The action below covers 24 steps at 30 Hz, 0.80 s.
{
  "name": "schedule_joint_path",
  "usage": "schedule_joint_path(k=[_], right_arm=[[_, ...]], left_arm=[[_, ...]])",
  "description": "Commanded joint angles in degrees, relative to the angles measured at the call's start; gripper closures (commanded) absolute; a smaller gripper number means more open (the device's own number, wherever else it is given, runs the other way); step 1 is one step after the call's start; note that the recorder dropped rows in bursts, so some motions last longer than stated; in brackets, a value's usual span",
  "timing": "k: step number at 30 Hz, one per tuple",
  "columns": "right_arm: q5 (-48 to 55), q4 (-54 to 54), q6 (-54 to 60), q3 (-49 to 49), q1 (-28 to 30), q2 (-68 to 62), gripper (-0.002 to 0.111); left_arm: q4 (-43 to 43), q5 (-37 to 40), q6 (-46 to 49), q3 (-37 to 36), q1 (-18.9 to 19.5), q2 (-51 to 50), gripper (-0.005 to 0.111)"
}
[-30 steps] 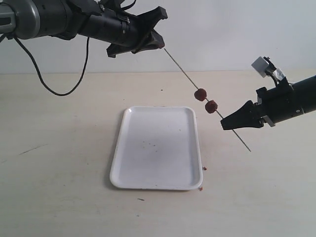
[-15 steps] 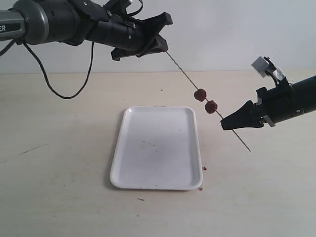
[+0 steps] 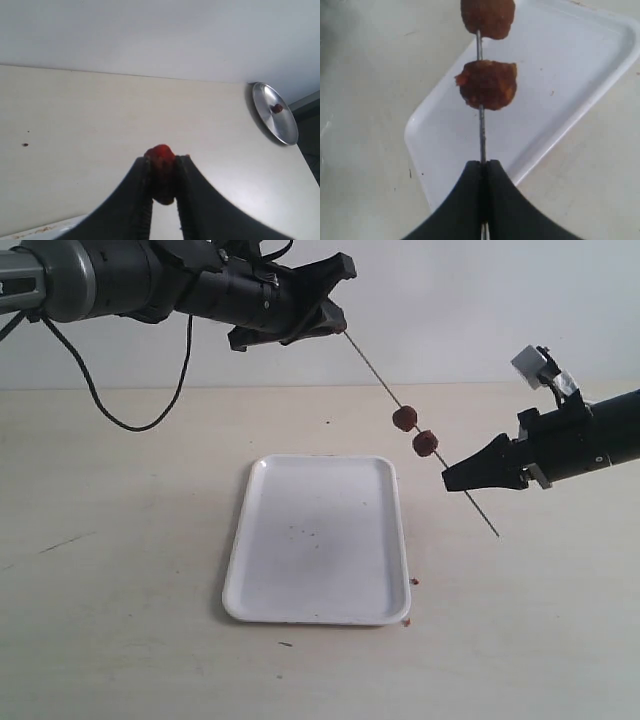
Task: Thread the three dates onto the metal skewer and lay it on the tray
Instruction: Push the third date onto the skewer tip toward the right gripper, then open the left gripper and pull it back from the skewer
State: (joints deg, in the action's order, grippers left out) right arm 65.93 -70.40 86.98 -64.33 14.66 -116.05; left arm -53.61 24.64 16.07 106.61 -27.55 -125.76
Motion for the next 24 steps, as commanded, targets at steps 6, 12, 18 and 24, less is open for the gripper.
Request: schedule_joint_path(k=[6,12,18,24], right_arm=[[4.0,-6.1,3.3,-0.1,0.0,0.0,0.108],[4.0,-9.2,4.2,-0.1,0.0,0.0,0.108],[4.0,-12.1,6.1,-0.1,-0.7,0.0,0.108],[2.7,-15.3,6.4,-0.1,-0.7,0.0,0.108]], left_arm=[[-1.2,1.2,1.8,0.0,-2.3,-1.1,0.089],[-1.6,2.3,3.6,0.0,-4.6,-1.8,0.089],[-1.4,2.4,6.3,0.0,-7.4,-1.8,0.089],[-1.3,3.9,6.3,0.0,-8.6,-1.8,0.089]])
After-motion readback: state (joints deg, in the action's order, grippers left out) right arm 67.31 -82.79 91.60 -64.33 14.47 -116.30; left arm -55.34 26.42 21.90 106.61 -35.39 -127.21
